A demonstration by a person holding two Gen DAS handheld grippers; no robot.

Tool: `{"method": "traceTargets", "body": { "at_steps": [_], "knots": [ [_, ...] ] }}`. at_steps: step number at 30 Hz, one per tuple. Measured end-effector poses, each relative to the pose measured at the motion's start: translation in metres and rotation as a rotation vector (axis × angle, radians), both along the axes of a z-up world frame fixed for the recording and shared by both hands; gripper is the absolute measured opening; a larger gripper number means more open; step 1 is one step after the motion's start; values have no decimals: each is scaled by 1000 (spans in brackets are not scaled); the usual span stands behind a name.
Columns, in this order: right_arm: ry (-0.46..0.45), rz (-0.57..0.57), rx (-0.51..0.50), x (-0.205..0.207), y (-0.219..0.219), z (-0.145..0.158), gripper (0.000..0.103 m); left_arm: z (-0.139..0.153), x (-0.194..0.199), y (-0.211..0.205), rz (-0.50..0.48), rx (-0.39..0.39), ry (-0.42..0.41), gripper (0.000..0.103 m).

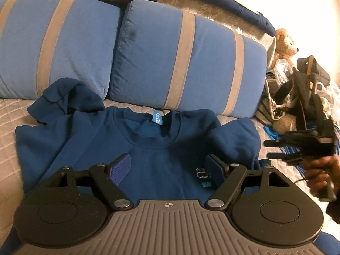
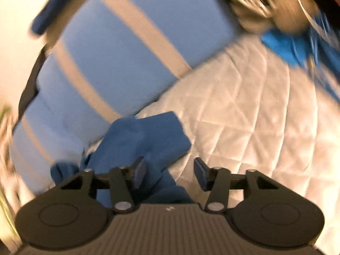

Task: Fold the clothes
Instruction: 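Pull the held sleeve outward away from the body with the right gripper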

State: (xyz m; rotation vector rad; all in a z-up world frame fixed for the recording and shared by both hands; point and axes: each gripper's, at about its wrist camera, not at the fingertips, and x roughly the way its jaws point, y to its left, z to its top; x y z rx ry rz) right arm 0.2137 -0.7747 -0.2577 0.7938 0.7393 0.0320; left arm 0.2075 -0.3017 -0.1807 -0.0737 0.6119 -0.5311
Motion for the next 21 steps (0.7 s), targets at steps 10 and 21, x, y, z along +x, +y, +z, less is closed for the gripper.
{"method": "traceTargets", "body": {
  "at_steps": [10, 21],
  "knots": [
    [31, -64, 240, 39, -2, -53, 63, -3, 3, -2, -3, 15, 7, 78],
    [-35, 8, 340, 68, 17, -55, 53, -8, 5, -6, 0, 40, 15, 78]
  ]
}}
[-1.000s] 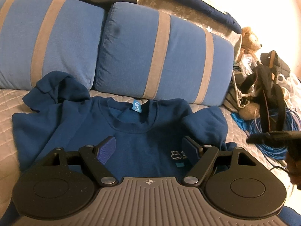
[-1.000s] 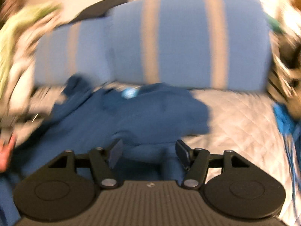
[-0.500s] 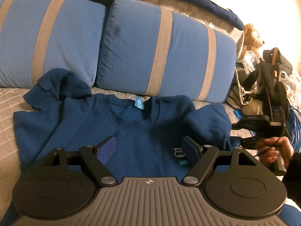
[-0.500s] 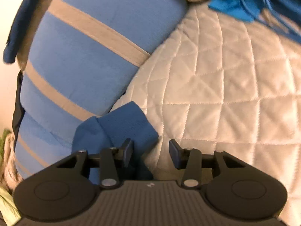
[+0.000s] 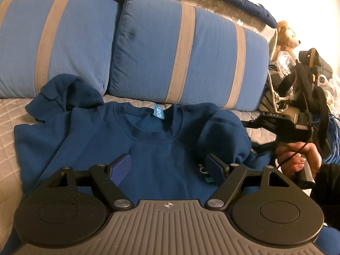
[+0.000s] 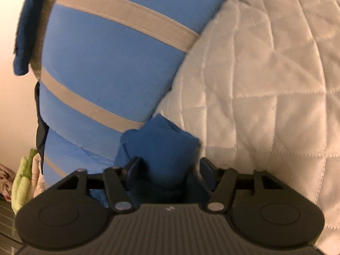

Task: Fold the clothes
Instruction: 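Pull the held sleeve outward away from the body with the right gripper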

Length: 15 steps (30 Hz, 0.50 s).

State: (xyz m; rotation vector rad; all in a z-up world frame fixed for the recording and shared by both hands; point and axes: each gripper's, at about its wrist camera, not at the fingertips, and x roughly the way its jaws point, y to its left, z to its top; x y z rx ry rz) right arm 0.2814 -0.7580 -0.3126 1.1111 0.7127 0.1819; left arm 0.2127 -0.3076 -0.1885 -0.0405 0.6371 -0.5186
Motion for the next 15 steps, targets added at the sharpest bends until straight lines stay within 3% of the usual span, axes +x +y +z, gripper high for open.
{"method": "traceTargets", "body": {
  "at_steps": [4, 7, 15],
  "knots": [
    [-64, -2, -51, -5, 1, 18, 26, 0, 0, 0, 4, 0, 2, 78],
    [-98, -4, -124, -11, 0, 37, 22, -1, 0, 0, 6, 3, 0, 78],
    [-128, -3, -554, -35, 5, 106, 12, -1, 0, 0, 10, 13, -6, 78]
  ]
}}
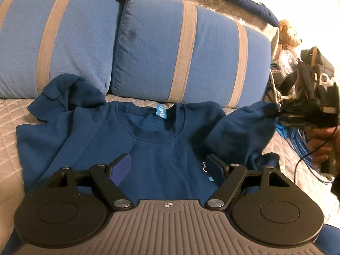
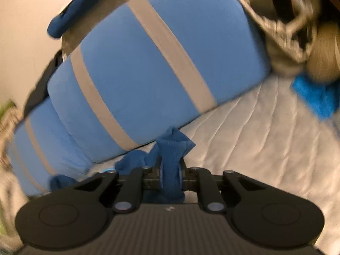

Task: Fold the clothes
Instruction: 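Pull the held sleeve outward away from the body with the right gripper, then open the right gripper and withdraw it from the sleeve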

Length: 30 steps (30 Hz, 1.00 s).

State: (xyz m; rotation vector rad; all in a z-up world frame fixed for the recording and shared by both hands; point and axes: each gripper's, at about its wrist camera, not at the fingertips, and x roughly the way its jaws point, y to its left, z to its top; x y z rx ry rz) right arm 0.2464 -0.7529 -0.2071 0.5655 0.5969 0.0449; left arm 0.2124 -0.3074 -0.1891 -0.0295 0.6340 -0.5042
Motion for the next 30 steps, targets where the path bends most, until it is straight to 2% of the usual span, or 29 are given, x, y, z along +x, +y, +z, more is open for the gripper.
{"method": "traceTargets", "body": {
  "at_steps": [4, 9, 15, 20, 25, 30],
  "knots": [
    [-9, -45, -152, -11, -6, 25, 11, 0, 0, 0, 5, 3, -5, 78],
    [-2, -185, -367, -30, -34, 53, 11, 2, -2, 2, 9, -5, -15, 78],
    [34, -341, -558, -65, -78, 70, 11, 3, -3, 4, 10, -14, -18, 78],
    [90, -469, -614, -98, -125, 70, 10, 4, -3, 5, 8, -17, -19, 78],
    [144, -542, -637, -122, -161, 56, 9, 4, -4, 5, 12, -17, -14, 78],
    [180, -640, -615, -144, -191, 47, 9, 4, -4, 5, 18, -14, -15, 78]
  ]
}}
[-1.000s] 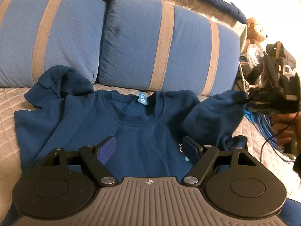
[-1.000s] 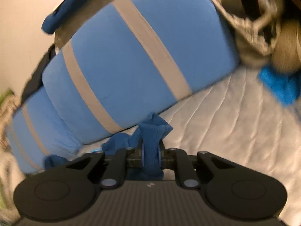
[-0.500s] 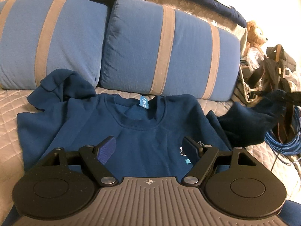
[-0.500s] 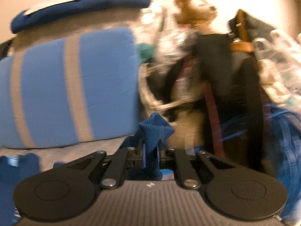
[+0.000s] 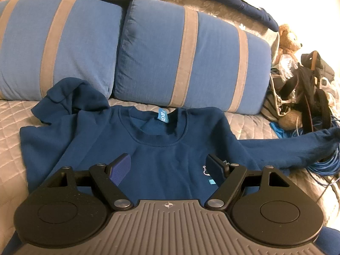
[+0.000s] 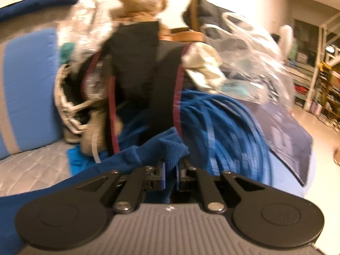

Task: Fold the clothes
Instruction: 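Open the right gripper and withdraw it from the sleeve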

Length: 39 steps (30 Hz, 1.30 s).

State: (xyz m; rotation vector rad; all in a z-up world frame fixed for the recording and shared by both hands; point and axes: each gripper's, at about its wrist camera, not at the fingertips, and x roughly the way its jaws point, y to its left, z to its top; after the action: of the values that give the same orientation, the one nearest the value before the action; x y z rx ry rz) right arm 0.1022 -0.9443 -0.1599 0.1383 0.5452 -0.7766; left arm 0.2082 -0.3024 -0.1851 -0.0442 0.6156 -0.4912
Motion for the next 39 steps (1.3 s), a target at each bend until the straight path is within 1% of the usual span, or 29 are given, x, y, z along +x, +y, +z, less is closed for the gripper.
{"method": "traceTargets", "body": {
  "at_steps": [3, 5, 10, 12, 17, 24, 25, 26, 27, 29, 30, 31, 34, 36, 39],
  "knots": [
    [-4, -47, -3, -13, -11, -1, 9, -1, 1, 0, 4, 2, 8, 78],
    [3, -60, -11, -20, -15, -1, 9, -1, 1, 0, 7, 5, 10, 78],
    [30, -98, -88, -38, -16, -1, 9, -1, 1, 0, 6, 10, 11, 78],
    [29, -128, -96, -47, -20, 0, 9, -1, 1, 0, 6, 12, 12, 78],
    [23, -198, -32, -65, -36, -7, 9, -2, 0, 0, 8, 16, 11, 78],
    [66, -218, -30, -72, -32, -26, 10, -2, 0, 0, 11, 19, 14, 78],
    [75, -221, -24, -71, -33, -28, 13, -2, -1, 0, 11, 21, 14, 78],
    [89, -237, -20, -70, -32, -29, 35, -2, -1, 0, 11, 22, 14, 78],
    [104, -253, -16, -69, -32, -29, 41, -2, -1, 0, 12, 22, 13, 78],
    [107, -308, -21, -72, -27, -27, 77, -2, -1, 0, 12, 22, 13, 78],
    [89, -320, -25, -75, -23, -24, 83, -2, -1, -1, 12, 22, 13, 78],
    [71, -316, -31, -77, -19, -21, 89, -2, -1, -1, 11, 23, 13, 78],
    [45, -247, -64, -78, 3, -14, 91, -2, -1, 0, 6, 22, 10, 78],
    [30, -134, -81, -73, 22, -12, 93, -2, -2, 0, 6, 22, 7, 78],
    [26, 80, -80, -59, 52, -15, 93, -2, -2, 0, 8, 27, 8, 78]
  ]
}}
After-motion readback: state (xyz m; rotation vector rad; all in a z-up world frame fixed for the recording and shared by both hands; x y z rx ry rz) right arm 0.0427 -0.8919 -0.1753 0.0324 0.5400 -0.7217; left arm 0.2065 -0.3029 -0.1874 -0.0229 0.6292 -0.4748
